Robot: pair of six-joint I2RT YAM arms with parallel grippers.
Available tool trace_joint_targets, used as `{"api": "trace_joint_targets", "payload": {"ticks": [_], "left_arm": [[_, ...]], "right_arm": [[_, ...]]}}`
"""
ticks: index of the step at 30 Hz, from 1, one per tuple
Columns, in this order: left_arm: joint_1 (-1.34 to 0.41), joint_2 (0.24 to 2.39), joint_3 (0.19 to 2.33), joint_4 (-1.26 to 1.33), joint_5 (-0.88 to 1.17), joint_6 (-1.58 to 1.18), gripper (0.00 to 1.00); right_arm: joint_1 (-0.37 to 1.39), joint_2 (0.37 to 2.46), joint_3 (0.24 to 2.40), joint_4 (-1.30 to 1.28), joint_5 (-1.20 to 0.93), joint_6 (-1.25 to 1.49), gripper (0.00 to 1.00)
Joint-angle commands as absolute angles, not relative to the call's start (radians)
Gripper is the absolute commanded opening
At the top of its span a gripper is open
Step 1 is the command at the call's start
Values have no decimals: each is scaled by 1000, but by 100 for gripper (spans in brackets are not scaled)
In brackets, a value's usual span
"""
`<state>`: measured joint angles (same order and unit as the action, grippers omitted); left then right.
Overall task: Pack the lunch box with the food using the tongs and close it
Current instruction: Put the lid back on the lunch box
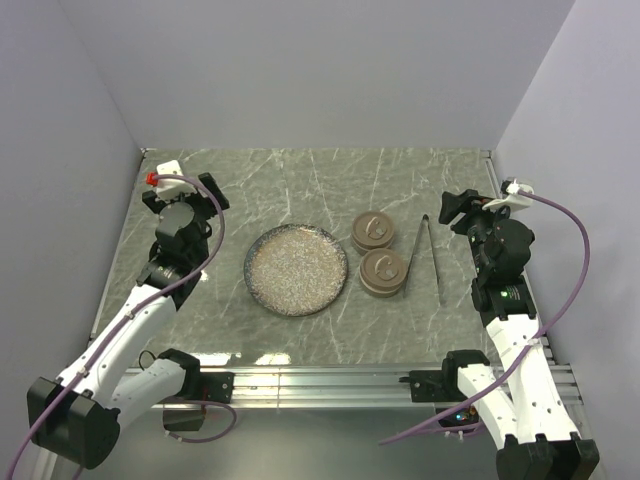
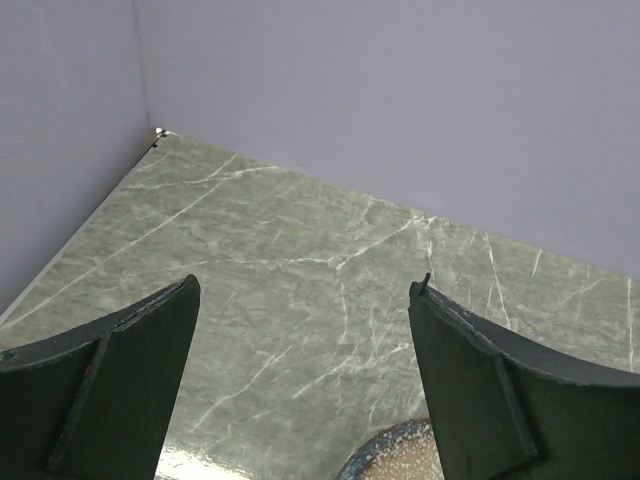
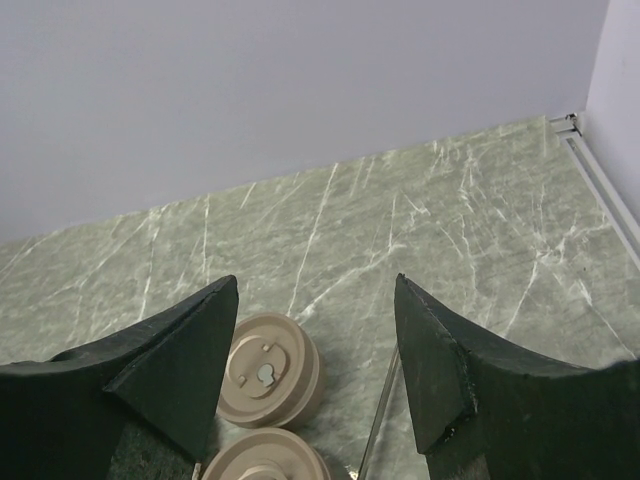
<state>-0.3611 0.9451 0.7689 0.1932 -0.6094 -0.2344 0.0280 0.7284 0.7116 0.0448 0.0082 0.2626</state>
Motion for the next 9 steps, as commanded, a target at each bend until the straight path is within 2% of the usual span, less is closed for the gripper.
{"api": "trace_joint_targets", "payload": {"ticks": [1, 9], "left_arm": [[-356, 923, 802, 210, -615, -250, 92], [-357, 949, 824, 183, -609, -250, 92]], "right_arm": [[26, 721, 710, 67, 25, 247, 71], [26, 719, 710, 66, 25, 245, 71]]}}
